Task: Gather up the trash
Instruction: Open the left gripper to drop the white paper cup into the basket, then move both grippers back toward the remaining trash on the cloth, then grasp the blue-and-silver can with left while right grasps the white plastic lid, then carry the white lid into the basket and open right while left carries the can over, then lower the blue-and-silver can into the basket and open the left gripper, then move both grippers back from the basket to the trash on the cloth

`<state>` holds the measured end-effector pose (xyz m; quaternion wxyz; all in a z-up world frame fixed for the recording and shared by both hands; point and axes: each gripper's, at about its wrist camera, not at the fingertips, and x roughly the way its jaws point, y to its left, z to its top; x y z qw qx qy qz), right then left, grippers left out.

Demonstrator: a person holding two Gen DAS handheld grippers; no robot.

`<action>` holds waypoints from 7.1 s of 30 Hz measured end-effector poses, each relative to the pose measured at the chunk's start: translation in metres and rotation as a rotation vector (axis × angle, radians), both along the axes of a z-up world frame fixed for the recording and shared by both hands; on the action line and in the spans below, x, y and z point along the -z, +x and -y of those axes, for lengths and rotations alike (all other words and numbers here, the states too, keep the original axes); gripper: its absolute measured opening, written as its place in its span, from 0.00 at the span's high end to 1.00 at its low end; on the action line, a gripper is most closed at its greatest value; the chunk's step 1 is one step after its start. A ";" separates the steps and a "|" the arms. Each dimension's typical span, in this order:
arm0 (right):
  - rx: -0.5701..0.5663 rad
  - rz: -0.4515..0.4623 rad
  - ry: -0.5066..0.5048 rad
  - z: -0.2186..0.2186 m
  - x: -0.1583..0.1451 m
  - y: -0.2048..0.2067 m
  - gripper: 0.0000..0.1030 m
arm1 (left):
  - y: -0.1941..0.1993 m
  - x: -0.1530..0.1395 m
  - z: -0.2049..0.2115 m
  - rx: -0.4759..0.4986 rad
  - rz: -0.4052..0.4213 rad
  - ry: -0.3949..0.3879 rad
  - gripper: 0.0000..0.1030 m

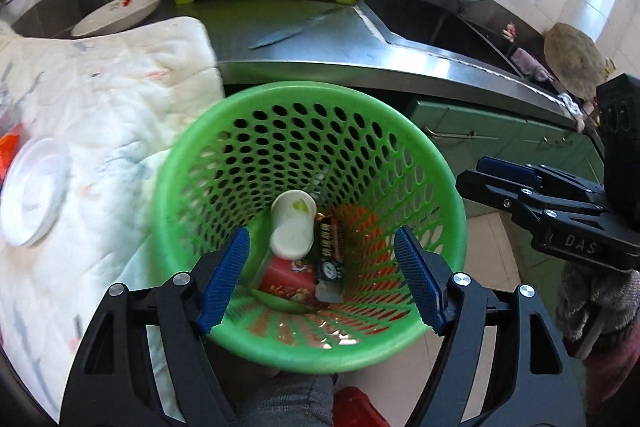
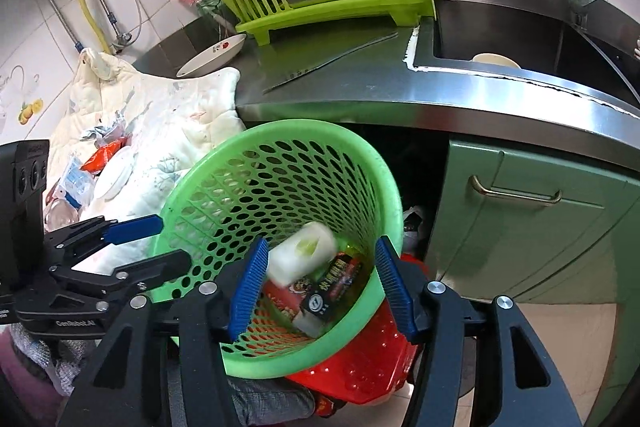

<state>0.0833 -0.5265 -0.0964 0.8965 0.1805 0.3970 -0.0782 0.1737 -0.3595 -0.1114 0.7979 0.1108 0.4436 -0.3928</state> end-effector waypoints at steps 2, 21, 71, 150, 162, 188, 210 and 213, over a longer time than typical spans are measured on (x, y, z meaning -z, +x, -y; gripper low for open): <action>-0.010 0.005 0.001 -0.006 -0.002 0.000 0.47 | -0.004 -0.007 -0.013 -0.016 0.016 -0.012 0.28; -0.187 0.049 -0.016 -0.104 -0.028 0.024 0.32 | -0.029 -0.053 -0.176 -0.326 0.141 -0.019 0.28; -0.498 -0.065 -0.171 -0.259 -0.004 0.197 0.14 | 0.056 -0.018 -0.381 -0.693 0.082 0.179 0.20; -0.104 -0.157 -0.113 -0.057 0.039 0.066 0.11 | -0.006 -0.076 -0.180 -0.274 0.104 -0.019 0.35; -0.093 -0.108 -0.085 -0.042 0.035 0.050 0.10 | 0.010 -0.068 -0.106 -0.182 0.074 -0.018 0.35; -0.074 -0.025 -0.087 -0.025 0.015 0.008 0.09 | 0.035 0.012 0.004 -0.093 -0.070 0.076 0.33; -0.142 0.014 -0.105 -0.070 -0.011 0.012 0.10 | 0.011 -0.031 -0.105 -0.238 -0.005 0.018 0.30; -0.178 0.021 -0.112 -0.088 -0.016 0.019 0.10 | 0.011 -0.038 -0.134 -0.291 0.002 0.005 0.29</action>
